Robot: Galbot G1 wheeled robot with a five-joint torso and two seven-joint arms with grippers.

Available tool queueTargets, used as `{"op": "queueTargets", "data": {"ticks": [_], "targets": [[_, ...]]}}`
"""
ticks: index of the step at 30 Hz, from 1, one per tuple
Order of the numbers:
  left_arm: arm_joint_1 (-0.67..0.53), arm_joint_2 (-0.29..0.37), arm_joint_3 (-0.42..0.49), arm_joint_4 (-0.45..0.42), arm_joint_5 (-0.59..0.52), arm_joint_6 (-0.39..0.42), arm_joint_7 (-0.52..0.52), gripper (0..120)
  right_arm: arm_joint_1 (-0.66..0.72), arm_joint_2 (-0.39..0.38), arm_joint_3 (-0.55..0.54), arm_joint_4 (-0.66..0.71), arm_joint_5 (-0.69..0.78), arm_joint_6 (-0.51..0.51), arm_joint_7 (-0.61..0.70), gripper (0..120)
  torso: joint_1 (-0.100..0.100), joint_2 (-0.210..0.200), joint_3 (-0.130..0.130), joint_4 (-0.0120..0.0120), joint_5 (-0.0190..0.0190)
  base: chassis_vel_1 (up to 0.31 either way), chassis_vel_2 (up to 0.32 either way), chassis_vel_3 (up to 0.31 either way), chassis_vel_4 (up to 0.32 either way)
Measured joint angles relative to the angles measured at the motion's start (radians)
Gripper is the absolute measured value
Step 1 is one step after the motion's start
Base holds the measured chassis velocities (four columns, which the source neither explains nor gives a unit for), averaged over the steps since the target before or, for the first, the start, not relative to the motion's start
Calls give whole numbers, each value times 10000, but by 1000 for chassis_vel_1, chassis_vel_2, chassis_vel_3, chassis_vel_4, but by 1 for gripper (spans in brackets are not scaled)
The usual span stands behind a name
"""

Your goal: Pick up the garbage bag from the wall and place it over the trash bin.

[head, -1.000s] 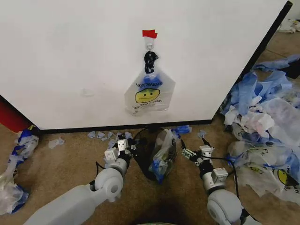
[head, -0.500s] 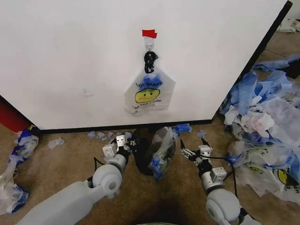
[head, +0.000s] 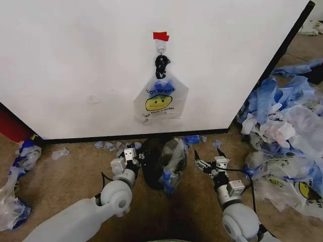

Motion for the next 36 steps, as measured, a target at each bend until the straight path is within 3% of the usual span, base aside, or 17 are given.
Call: {"op": "queueTargets", "data": {"ticks": [15, 19, 21, 26, 29, 36], "targets": [[-166, 131, -94, -264, 38, -35, 241, 55, -13, -34, 28, 171, 17, -23, 25, 100, 0, 0, 0, -1, 0, 0, 0, 0, 0], [-164, 339, -131, -546, 669, -132, 644, 72, -11, -33, 29, 172, 17, -26, 26, 100, 0, 0, 0, 0, 0, 0, 0, 0, 0], [-158, 391, -127, -651, 889, -157, 763, 75, -11, -33, 31, 172, 17, -26, 26, 100, 0, 0, 1, 0, 1, 0, 0, 0, 0], [-112, 700, 77, -1502, 1849, -242, 1597, 98, -31, 41, 69, 138, -5, -22, 26, 100, -1, 0, 0, -1, 1, 0, 0, 0, 0], [-79, 816, 166, -1596, 2114, -310, 2066, 99, -65, 61, 109, 138, -13, -16, 26, 100, 0, 0, 1, 0, 1, 0, 0, 0, 0], [-78, 896, 740, -1516, 3974, -314, 3271, 100, -197, 209, 251, 221, -13, -3, 70, 100, 0, 0, 2, 0, 0, 0, 0, 0, 0]]}}
